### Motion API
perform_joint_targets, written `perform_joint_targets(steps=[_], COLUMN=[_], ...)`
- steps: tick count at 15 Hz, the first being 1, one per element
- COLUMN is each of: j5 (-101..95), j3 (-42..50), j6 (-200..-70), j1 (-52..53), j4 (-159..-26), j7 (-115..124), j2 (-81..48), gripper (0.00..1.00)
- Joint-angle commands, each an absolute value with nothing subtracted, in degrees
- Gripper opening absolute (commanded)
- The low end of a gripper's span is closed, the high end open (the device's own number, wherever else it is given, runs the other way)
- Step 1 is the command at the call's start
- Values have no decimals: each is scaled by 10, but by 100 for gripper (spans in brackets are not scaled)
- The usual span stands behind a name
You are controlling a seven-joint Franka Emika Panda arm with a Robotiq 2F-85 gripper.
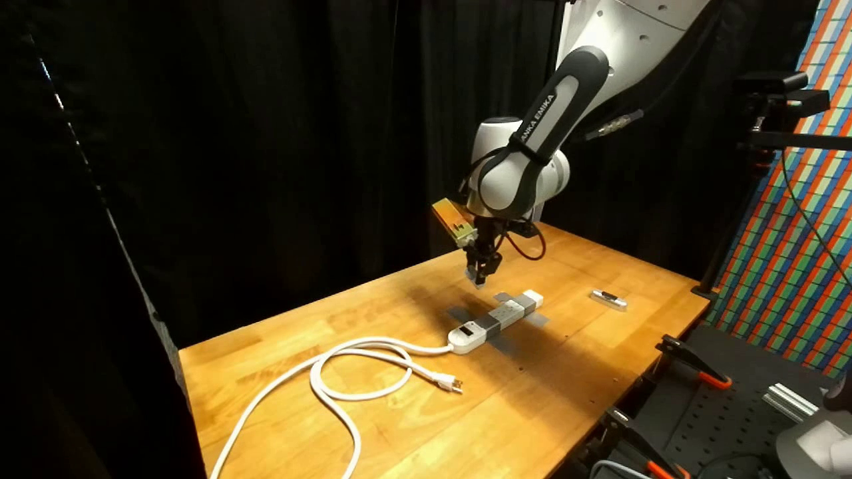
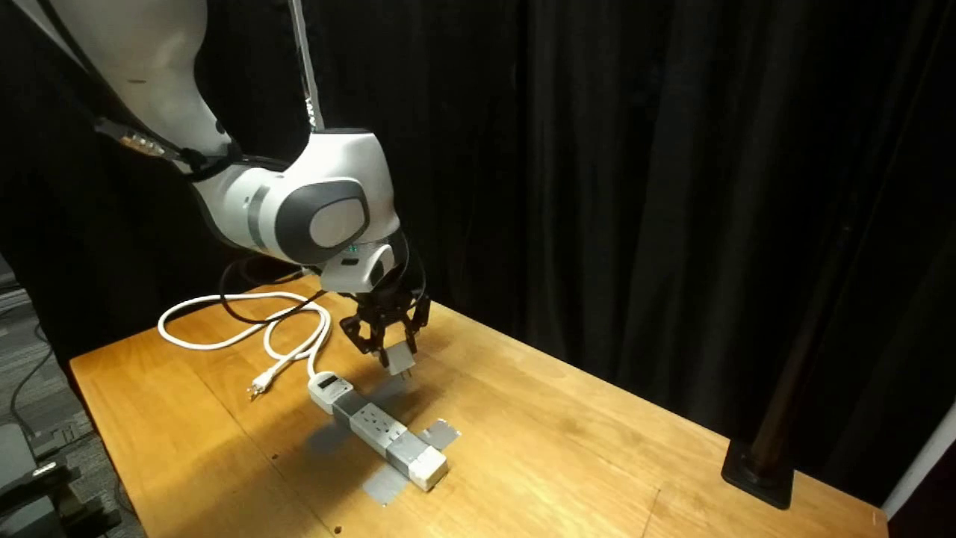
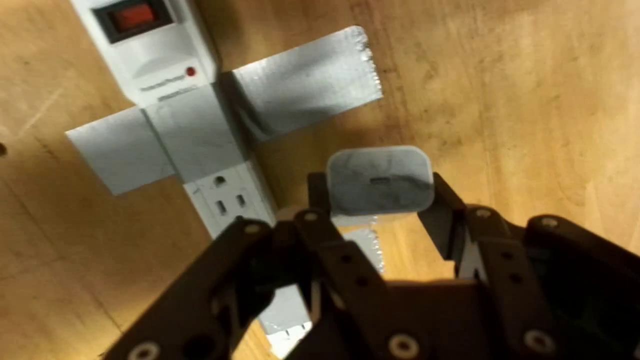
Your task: Plug the charger head into the extension cable
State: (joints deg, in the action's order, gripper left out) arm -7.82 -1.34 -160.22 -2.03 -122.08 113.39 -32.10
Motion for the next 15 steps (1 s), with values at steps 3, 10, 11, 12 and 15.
perform_joint_targets(steps=[3,10,11,12,15], j5=[61,278,284,284,297], j3=[-197,-121,-101,-80,-52], j6=[-1619,-1485,-1464,-1438,-1445], j1=[-232,-191,-174,-153,-126], j4=[-1314,-1284,-1276,-1269,-1273], j7=[922,716,709,720,709], j2=[-281,-257,-263,-266,-270], gripper=[23,23,23,23,48])
